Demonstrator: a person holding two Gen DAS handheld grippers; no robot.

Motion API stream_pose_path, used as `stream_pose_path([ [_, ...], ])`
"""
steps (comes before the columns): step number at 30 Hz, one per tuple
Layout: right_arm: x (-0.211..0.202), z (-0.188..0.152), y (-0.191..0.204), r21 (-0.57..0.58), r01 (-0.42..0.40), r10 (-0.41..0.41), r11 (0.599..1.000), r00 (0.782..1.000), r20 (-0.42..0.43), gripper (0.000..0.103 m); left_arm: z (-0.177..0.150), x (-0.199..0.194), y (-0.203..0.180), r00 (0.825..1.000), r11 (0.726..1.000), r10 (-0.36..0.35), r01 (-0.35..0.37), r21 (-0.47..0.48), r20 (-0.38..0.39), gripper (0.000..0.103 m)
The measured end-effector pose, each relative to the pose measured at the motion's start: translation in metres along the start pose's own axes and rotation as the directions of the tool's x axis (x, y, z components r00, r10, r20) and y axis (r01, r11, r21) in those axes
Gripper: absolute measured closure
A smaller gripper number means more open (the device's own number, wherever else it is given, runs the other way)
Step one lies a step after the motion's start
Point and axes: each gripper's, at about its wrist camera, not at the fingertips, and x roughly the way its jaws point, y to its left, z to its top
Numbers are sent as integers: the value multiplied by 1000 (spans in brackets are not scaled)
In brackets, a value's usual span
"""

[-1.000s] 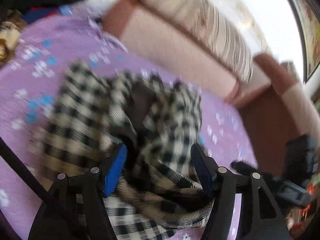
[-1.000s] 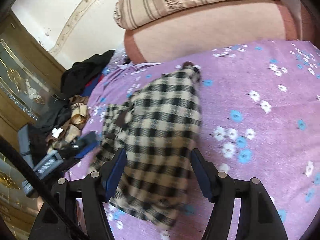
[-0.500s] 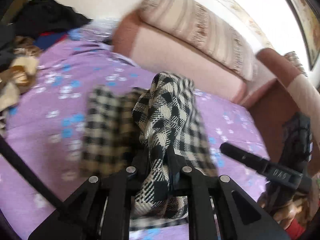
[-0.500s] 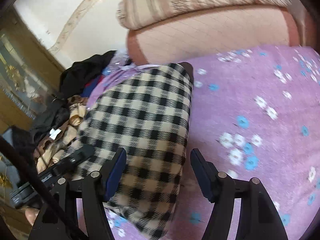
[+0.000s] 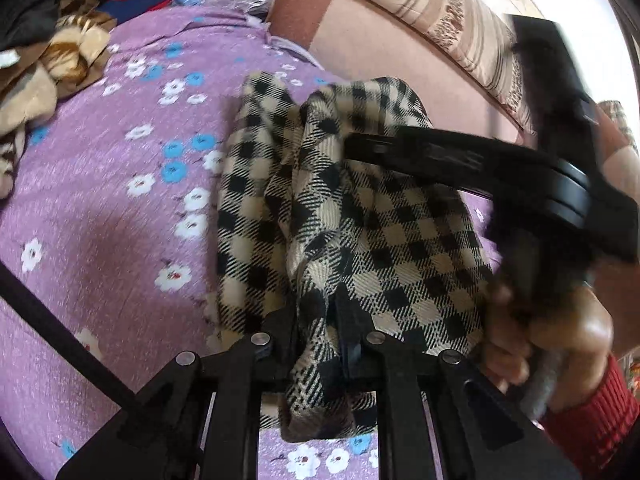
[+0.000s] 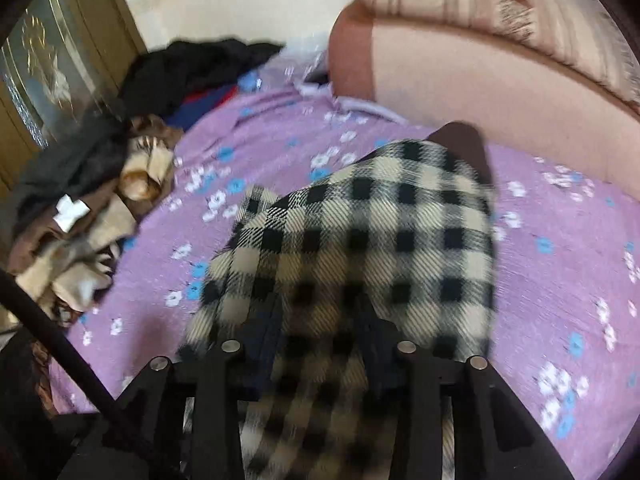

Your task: Fold large clothes

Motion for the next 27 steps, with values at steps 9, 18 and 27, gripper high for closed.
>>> stream_pose_path([
  [9, 70, 10, 41, -68, -58, 50, 996, 992, -112, 61, -6, 0, 25, 1000, 998, 10, -10, -62, -5, 86],
  [18, -2, 19, 16, 7, -118, 118, 993, 993, 2, 47, -2, -42, 25, 998, 998, -1, 6, -68, 66, 78],
  [27, -78, -63, -36, 43, -134, 134, 990, 991, 1, 71, -9, -44, 6, 997, 999, -13, 10, 35, 75, 77],
])
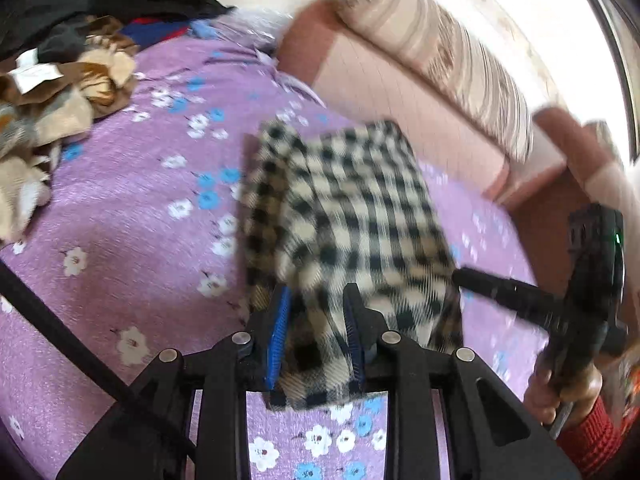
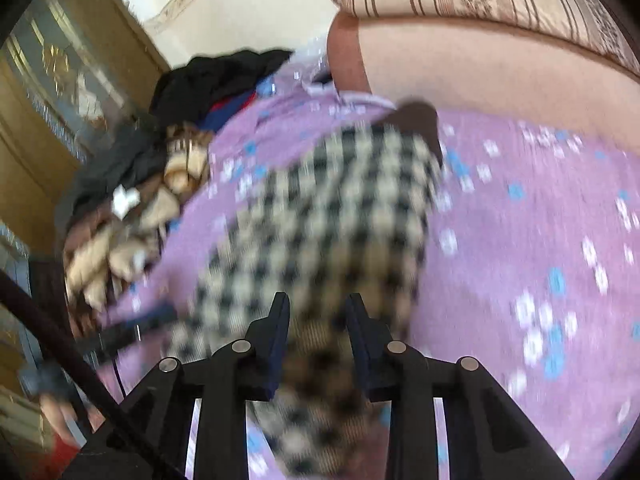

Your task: Fold large clothes

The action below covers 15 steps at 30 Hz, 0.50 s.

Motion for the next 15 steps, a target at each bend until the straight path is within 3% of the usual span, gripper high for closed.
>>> stream_pose_path([
  [2, 9, -30, -1, -44, 39, -41, 998, 998, -45, 71, -7, 16, -5, 995, 996, 73, -69, 53, -73, 61],
  [4, 20, -50, -6, -59, 78, -83, 995, 993, -85, 66, -18, 42, -3, 972, 985, 160, -146, 88, -172, 49],
  [5, 26, -59, -11, -58, 98, -104, 993, 988, -113, 55, -20, 47, 0, 969, 986, 161, -149, 78, -188, 48],
  [6, 29, -63, -18, -44, 114, -119, 992, 985, -125, 44, -18, 46, 2, 972, 989, 146, -138, 54, -182, 48],
  [8, 19, -60, -34, 27, 75, -71, 997, 990, -125, 43, -13, 37, 5, 980, 995, 105, -102, 23, -167, 48],
  [10, -3, -48, -47, 93, 24, -20, 995, 999, -40, 42, -6, 20, 8, 992, 997, 76, -76, 7, -103, 48],
  [13, -32, -27, -67, 138, 13, -26, 990, 995, 93, 22, 4, 2, 14, 998, 998, 55, -55, -26, -1, 47],
  [15, -31, -15, -82, 170, -15, -8, 985, 991, 132, 13, 10, 1, 19, 999, 998, 27, -25, -61, 29, 40],
])
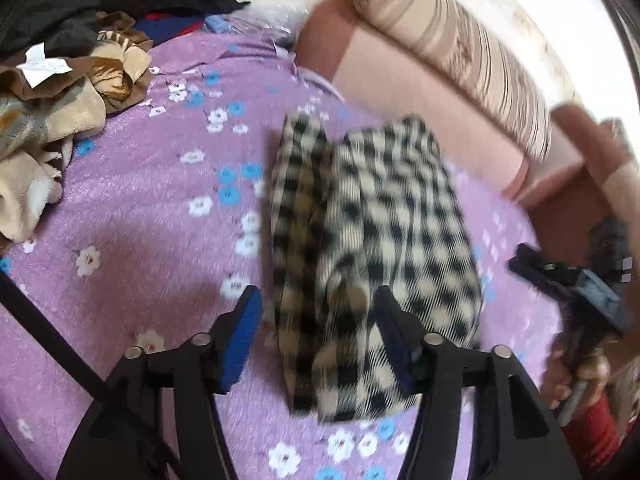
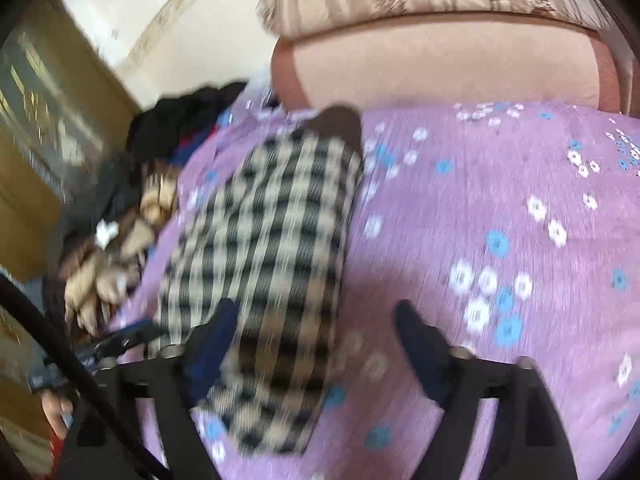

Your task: Fold large clothes

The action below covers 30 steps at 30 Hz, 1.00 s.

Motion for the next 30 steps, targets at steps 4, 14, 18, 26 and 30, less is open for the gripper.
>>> stream_pose_path([
  [4, 53, 15, -33, 154, -115, 128, 981, 989, -74, 12, 12, 21, 12, 997, 993, -82, 82, -82, 0, 22],
  [14, 135, 24, -20, 213, -266, 291, 940, 952, -95, 37, 7, 76, -5, 970, 978, -188, 171, -118, -153, 56],
  [18, 114, 29, -38, 257, -300, 332, 919, 939, -93, 64, 8, 79, -45, 970, 975, -215, 206, -87, -114, 56],
  [26, 28, 45, -75, 169, -169, 166, 971, 986, 31, 56, 1, 98, -84, 968, 982, -186, 176, -73, -166, 52],
  [30, 52, 29, -94, 222, 8, 9, 975, 997, -76, 38, -1, 107, -65, 958, 972, -204, 174, -155, -201, 43],
])
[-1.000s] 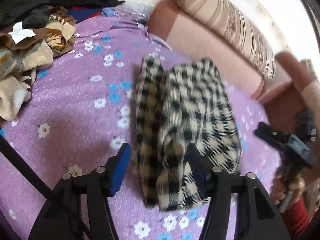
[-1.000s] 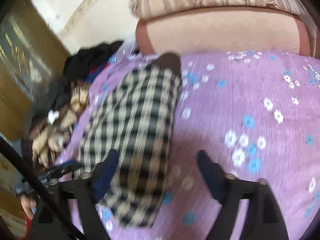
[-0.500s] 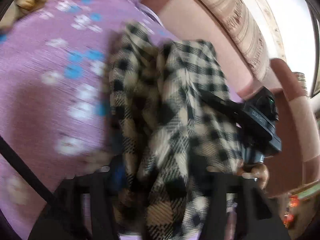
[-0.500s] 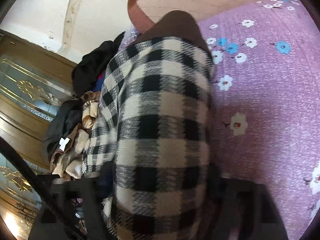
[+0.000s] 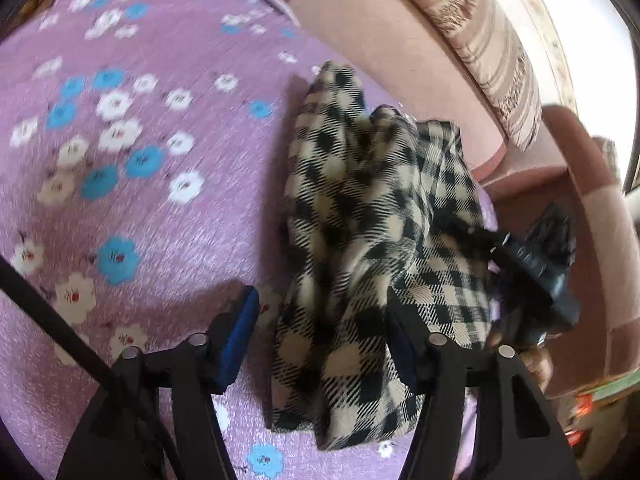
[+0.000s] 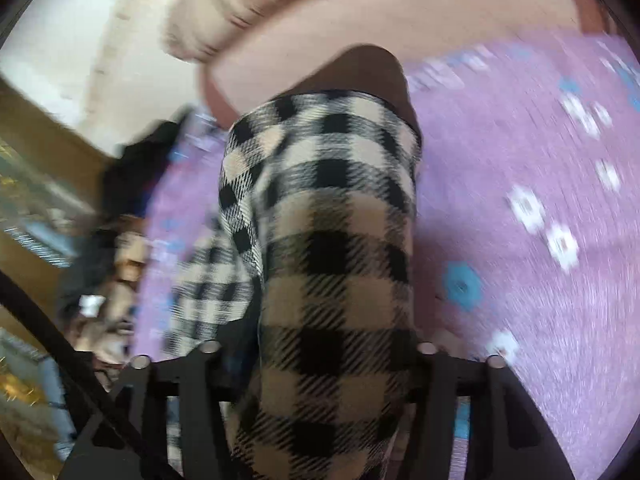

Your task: Fold large clothes

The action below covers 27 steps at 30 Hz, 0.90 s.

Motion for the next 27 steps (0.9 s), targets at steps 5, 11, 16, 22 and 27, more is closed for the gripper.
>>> stream_pose_path([
  [5, -25, -8, 16, -12, 59, -58, 998, 997, 47, 35, 2, -33, -11, 993, 993, 68, -77, 91, 97, 43],
  [11, -82, -19, 52, -111, 267, -236, 957, 944, 231, 27, 5, -88, -9, 940, 965, 201, -238, 107, 277, 29],
  [16, -74, -26, 99, -267, 243, -192, 932, 960, 203, 45, -1, -128, 3, 871, 938, 277, -337, 83, 407, 23],
  [22, 21, -36, 129, -317, 181, -189, 931, 982, 6, 61, -5, -154, 11, 761, 883, 382, -468, 37, 525, 15],
  [27, 46, -50, 125, -265, 155, -164, 952, 986, -11, 48, -2, -162, 23, 773, 901, 372, -434, 1, 513, 14],
])
